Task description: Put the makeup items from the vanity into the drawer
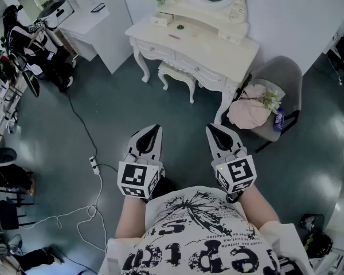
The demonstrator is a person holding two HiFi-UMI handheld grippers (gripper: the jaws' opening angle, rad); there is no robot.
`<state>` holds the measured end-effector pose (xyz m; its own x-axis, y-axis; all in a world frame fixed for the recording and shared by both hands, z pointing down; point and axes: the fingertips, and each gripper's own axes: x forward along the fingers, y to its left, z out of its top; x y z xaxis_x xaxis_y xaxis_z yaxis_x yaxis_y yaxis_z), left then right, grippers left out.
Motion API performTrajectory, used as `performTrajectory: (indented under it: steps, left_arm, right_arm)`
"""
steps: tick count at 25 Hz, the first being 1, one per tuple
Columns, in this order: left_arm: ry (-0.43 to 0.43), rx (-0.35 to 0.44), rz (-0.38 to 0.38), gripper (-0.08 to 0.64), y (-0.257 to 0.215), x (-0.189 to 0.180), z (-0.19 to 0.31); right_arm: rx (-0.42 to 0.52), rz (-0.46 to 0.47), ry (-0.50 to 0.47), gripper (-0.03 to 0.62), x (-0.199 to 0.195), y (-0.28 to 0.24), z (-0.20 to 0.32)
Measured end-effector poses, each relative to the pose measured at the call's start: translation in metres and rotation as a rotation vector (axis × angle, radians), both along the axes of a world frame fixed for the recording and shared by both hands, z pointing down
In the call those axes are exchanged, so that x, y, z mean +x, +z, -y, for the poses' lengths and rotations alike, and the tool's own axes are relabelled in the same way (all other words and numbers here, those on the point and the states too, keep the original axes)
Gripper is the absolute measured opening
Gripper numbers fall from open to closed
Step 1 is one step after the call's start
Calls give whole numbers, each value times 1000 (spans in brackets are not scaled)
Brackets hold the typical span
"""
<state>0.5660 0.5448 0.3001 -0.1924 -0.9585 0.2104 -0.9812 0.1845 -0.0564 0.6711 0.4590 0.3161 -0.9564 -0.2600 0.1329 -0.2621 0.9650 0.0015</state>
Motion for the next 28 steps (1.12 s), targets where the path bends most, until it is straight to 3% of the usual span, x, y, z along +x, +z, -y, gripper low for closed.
performTrajectory:
  steps: [14, 19, 28]
  left_arm:
    - [40, 11, -75, 5, 19, -44, -3]
    - [36, 7, -82, 5, 21, -105, -6]
    - [78, 10, -94, 5, 12, -255, -16]
  right_arm:
    - [-83, -13, 14, 18, -47, 18, 0]
    - [-91, -44, 28, 17, -104, 24, 4]
    - [-82, -74, 102, 18, -244, 18, 3]
